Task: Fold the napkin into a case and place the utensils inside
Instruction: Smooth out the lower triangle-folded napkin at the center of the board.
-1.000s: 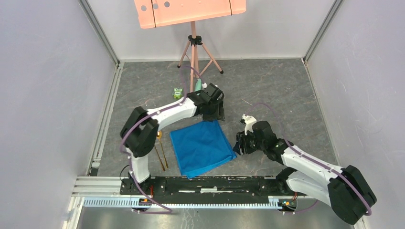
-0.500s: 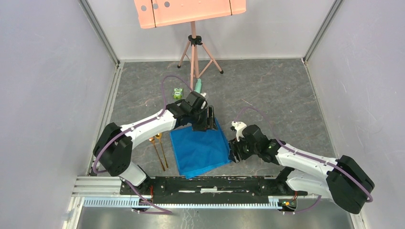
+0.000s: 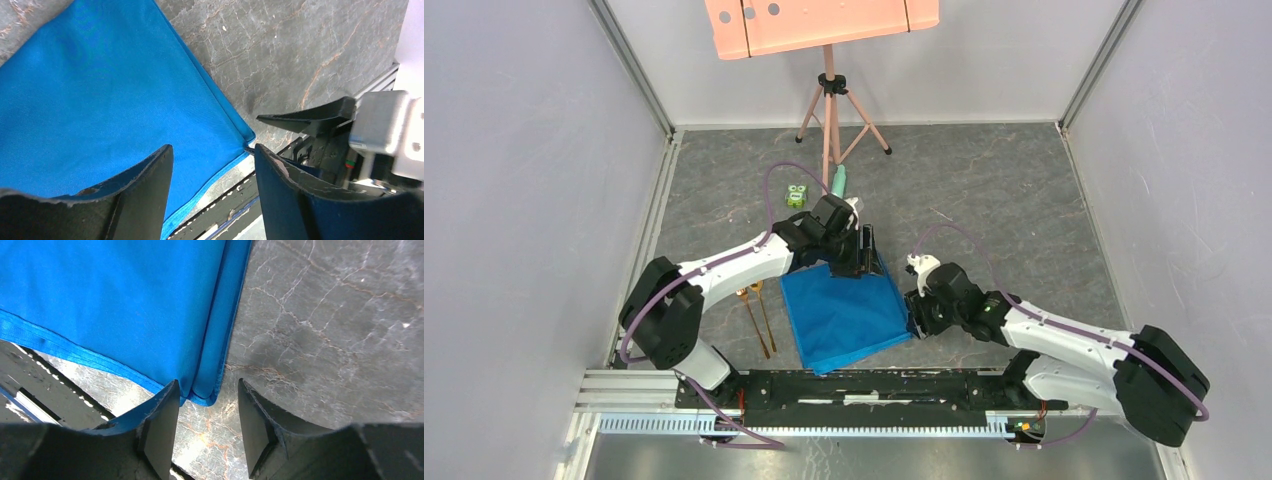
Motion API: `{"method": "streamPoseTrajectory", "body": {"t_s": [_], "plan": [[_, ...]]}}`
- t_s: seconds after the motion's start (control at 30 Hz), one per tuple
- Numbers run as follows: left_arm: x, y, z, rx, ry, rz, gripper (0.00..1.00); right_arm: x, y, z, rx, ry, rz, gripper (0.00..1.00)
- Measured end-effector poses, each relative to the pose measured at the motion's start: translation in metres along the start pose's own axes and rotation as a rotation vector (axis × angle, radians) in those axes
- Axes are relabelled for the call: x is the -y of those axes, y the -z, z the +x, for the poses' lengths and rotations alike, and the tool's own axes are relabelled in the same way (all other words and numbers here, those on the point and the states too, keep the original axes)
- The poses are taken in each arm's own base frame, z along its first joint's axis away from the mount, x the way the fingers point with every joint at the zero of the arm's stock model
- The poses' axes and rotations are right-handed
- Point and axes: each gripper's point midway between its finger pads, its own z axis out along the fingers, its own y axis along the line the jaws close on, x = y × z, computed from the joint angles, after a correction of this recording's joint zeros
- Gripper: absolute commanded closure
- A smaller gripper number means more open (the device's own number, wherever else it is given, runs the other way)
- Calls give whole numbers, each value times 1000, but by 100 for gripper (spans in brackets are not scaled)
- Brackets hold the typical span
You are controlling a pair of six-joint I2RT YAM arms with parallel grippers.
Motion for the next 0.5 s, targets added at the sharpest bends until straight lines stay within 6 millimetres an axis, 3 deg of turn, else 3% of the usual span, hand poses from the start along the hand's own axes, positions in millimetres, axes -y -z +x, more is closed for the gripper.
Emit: {"method": "streamPoseTrajectory", "body": {"t_s": [0.2, 0.5], "plan": [[-2, -3, 7, -17, 1, 16, 33, -19, 13, -27, 74, -1, -47, 39], [-6, -5, 13, -31, 4, 16, 33, -24, 1, -12, 12, 14, -34, 41]]}}
